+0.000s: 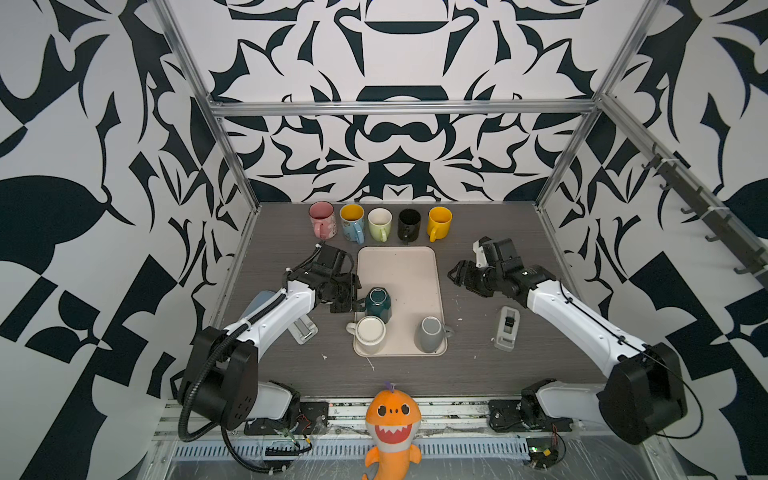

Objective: Turn the mug right side up
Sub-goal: 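Move the left gripper down onto the dark green mug on the tray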

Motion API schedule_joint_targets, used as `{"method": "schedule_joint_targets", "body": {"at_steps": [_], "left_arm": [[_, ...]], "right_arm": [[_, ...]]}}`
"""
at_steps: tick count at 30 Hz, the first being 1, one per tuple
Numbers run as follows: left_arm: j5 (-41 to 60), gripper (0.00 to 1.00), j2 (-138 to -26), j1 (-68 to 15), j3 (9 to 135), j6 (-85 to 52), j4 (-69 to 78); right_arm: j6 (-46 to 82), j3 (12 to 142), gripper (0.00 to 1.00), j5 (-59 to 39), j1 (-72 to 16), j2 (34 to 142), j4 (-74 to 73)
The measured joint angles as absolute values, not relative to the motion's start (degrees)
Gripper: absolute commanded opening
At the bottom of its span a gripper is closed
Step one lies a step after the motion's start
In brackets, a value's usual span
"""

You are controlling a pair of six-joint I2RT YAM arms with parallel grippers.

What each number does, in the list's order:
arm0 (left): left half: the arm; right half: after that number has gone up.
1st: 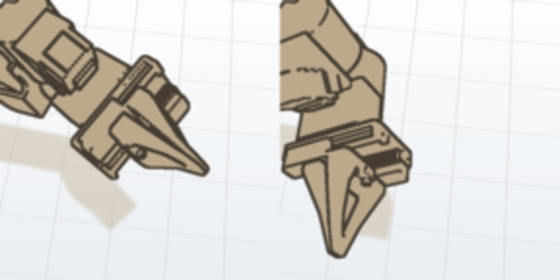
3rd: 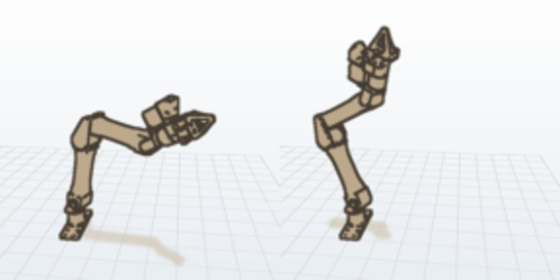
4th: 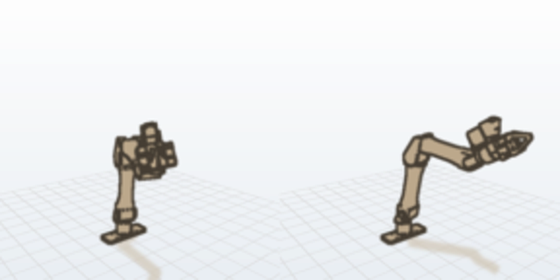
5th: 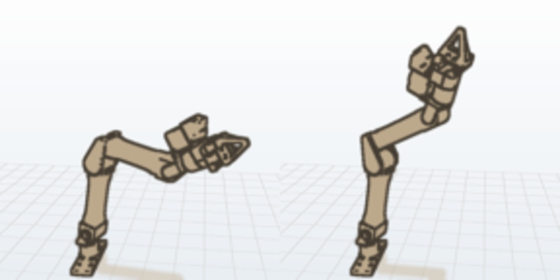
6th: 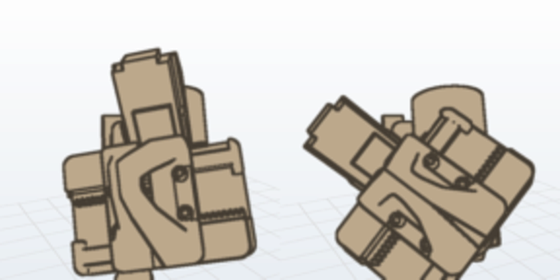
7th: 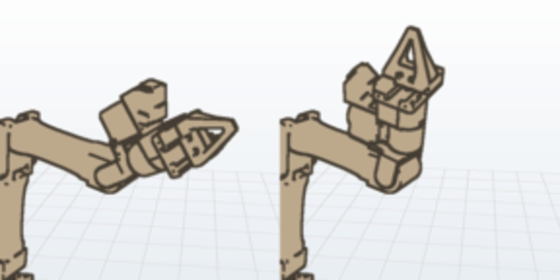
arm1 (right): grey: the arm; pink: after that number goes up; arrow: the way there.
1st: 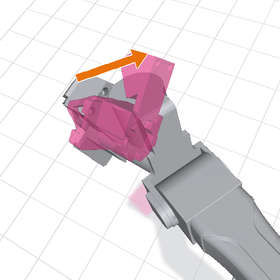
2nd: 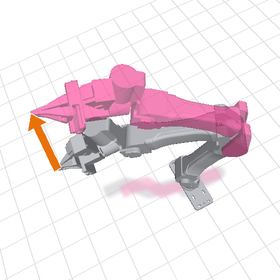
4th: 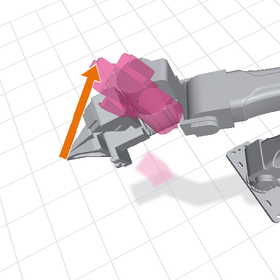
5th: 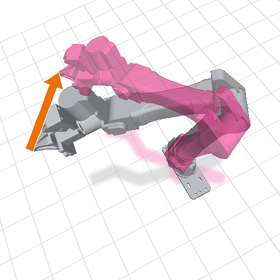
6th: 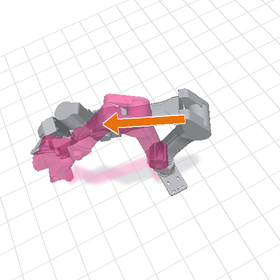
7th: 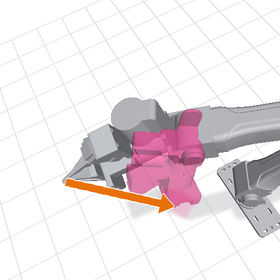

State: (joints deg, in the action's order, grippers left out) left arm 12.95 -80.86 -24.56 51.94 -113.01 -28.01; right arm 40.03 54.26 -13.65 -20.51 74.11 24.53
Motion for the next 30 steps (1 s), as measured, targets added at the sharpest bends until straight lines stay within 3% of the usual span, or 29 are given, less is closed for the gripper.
{"method": "schedule_joint_targets", "body": {"at_steps": [14, 22, 30], "left_arm": [[14.90, 0.28, -86.08, -24.56, 52.73, -111.98, -25.93], [15.66, 0.20, -87.18, -24.56, 52.75, -111.79, -25.10], [16.82, 0.03, -89.08, -24.56, 53.52, -111.33, -22.04]], "right_arm": [[40.05, 54.26, 0.63, -12.97, -20.51, 74.24, 24.56], [40.05, 54.28, 0.63, -12.80, -20.51, 74.30, 24.56], [40.05, 54.28, 0.63, -12.43, -20.51, 74.32, 24.58]]}}
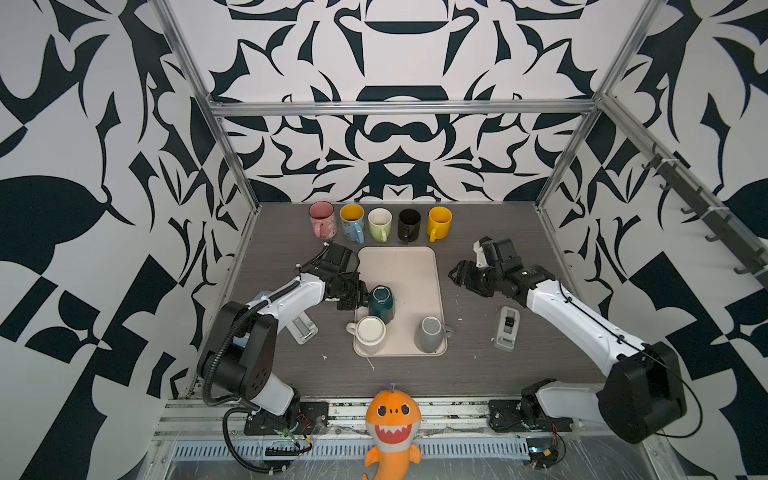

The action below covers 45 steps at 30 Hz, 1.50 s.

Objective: Turn the mug right side up
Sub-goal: 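Move the left gripper down onto the dark green mug on the tray, then close the left gripper on the dark green mug and lift it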

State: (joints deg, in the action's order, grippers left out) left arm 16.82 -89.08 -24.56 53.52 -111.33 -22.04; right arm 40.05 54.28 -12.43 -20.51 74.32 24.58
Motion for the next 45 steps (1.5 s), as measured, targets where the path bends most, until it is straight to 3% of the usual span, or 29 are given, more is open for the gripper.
{"method": "schedule_joint_targets", "body": {"at_steps": [2, 31, 39, 45], "left_arm": [[17.04, 0.00, -89.69, -24.56, 53.78, -111.09, -21.10], [14.83, 0.00, -92.88, -24.73, 55.09, -95.64, 1.06], [14.22, 0.00, -92.64, -24.73, 57.91, -83.07, 0.99], [13.67, 0.00, -88.23, -25.63, 60.47, -65.32, 1.93]], "right_arm": [[40.05, 54.28, 0.63, -12.21, -20.51, 74.32, 24.64], [39.99, 54.26, 0.61, -11.51, -20.51, 74.30, 25.67], [39.75, 54.28, 0.61, -11.51, -20.51, 74.11, 25.91], [38.52, 56.58, 0.61, -12.21, -20.51, 73.82, 26.70]]}}
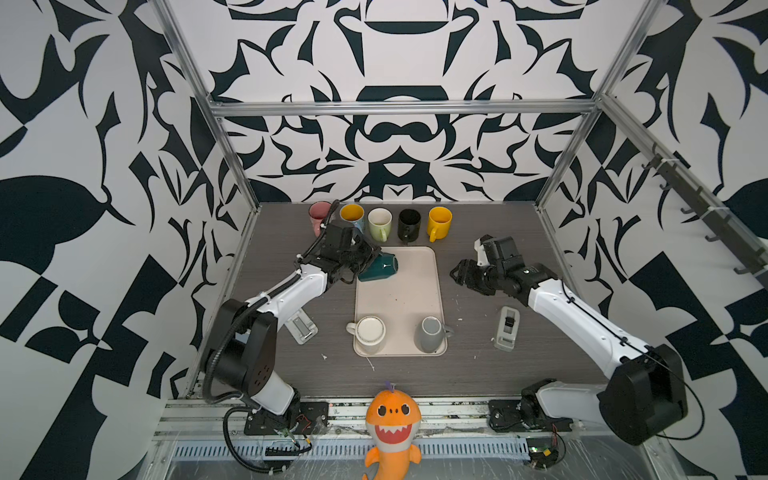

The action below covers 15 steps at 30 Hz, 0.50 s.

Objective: Turn the mug right side up
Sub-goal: 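Close the left gripper on the dark green mug and lift it, then raise the dark green mug with the left gripper while the right gripper reaches toward it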

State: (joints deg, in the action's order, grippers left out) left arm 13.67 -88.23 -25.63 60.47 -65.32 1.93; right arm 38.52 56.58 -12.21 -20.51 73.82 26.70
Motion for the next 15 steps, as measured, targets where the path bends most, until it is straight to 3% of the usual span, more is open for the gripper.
{"method": "schedule_joint_targets", "body": {"at_steps": [15], "left_arm": [[-0.27, 0.00, -79.77, -41.98, 61.43, -12.12, 0.97]], "right_arm": [[32.51, 71.26, 0.61, -13.69, -20.51, 74.89, 30.52]]}}
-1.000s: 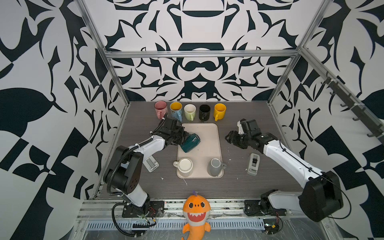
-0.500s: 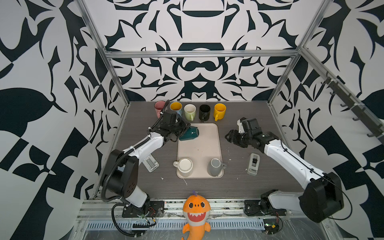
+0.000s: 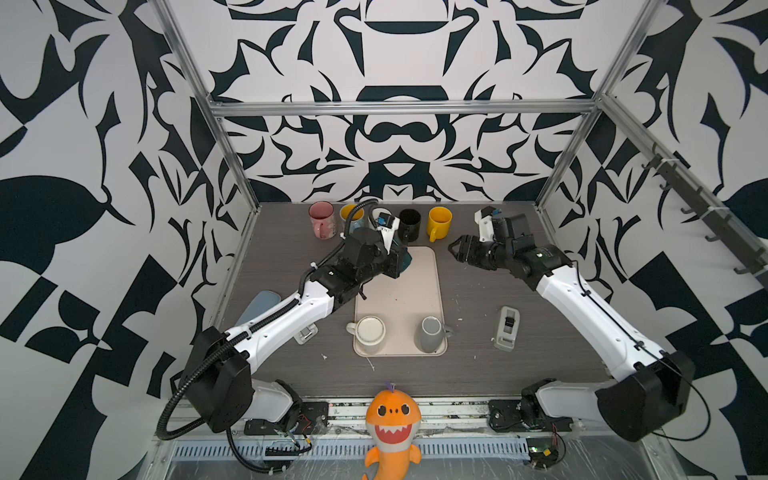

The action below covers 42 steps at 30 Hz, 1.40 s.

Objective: Turn the mug right side up
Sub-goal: 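Raise the dark green mug with the left gripper while the right gripper reaches toward it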

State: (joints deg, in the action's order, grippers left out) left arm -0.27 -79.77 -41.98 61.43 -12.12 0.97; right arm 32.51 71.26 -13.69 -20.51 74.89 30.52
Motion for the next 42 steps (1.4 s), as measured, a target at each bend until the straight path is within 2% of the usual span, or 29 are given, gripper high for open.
{"method": "schedule_joint_targets", "body": {"at_steps": [10, 20, 29, 42], "left_arm": [[-8.34, 0.00, -77.28, -48.51, 52.14, 17.91, 13.63], [-13.91, 0.00, -80.49, -52.29, 51.83, 40.07, 18.98], [-15.27, 0.00, -85.19, -52.40, 53.63, 49.47, 17.26], [-15.51, 0.00, -85.91, -52.40, 56.03, 52.01, 15.97]], "right_arm": [[28.34, 81.36, 0.61, -17.02, -20.51, 76.31, 32.45], [25.26, 88.31, 0.61, -23.99, -20.86, 81.49, 34.26], [19.42, 94.15, 0.60, -25.04, -26.00, 85.84, 42.28], [15.00, 96.20, 0.59, -19.09, -29.95, 87.83, 51.35]]}}
